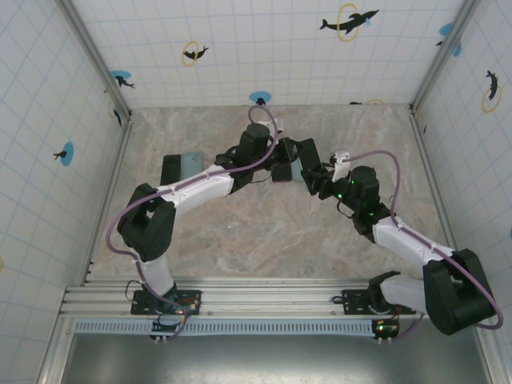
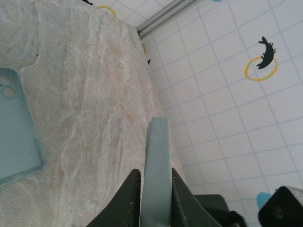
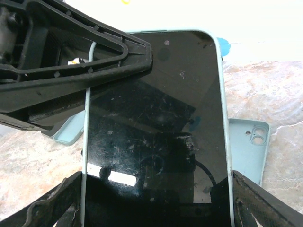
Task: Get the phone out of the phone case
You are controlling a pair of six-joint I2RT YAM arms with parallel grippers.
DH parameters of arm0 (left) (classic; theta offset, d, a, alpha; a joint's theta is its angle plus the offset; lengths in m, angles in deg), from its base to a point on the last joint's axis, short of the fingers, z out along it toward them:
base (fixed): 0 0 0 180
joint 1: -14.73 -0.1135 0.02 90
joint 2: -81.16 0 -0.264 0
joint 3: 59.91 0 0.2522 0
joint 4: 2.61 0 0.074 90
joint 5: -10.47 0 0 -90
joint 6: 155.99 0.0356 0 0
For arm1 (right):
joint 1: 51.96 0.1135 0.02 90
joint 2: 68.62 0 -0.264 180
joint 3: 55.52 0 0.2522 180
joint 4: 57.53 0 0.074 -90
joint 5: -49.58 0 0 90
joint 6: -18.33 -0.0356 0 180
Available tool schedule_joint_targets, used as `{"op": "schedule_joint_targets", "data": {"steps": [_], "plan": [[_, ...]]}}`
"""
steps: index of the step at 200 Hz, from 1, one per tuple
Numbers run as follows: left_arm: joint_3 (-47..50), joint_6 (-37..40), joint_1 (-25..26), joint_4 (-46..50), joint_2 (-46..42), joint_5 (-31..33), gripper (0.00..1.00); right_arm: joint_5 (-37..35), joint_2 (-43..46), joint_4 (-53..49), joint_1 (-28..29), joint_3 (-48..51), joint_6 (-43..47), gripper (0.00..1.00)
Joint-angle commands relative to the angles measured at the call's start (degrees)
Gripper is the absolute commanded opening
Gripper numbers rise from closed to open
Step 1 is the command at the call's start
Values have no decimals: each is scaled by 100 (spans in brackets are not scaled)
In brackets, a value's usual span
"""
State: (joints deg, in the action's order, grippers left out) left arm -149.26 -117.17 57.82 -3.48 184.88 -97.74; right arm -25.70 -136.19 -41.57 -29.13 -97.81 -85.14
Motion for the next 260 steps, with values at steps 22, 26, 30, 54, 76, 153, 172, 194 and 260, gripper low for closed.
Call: {"op": "schedule_joint_targets", "data": {"steps": [22, 26, 30, 54, 76, 153, 172, 194, 260], "plan": [[10, -88, 25, -329, 9, -120, 7, 161, 148, 303, 47, -122, 138, 48], [45, -120, 24, -382, -4, -127, 7, 150, 143, 298, 51, -114, 150, 51], [71, -156, 24, -441, -14, -124, 6, 137, 145, 307, 46, -95, 152, 55], [258, -417, -43, -866, -95, -178, 6, 107, 184, 356, 37, -13, 88, 76], [308, -507, -146, -1057, -174, -161, 6, 120, 269, 444, -48, 142, -101, 89], [315, -821, -603, -1429, -412, -175, 6, 1028, 745, 1175, -883, 831, -2461, 89], [442, -1171, -675, -1841, -497, -204, 5, 1173, 645, 2156, -877, 1140, -3452, 87], [442, -1356, -687, -1970, -537, -163, 5, 1334, 289, 3384, -785, 1258, -4587, 77], [629, -1997, -620, -2814, -531, -213, 4, 1147, -578, 4773, -183, 872, -5807, 52]]}}
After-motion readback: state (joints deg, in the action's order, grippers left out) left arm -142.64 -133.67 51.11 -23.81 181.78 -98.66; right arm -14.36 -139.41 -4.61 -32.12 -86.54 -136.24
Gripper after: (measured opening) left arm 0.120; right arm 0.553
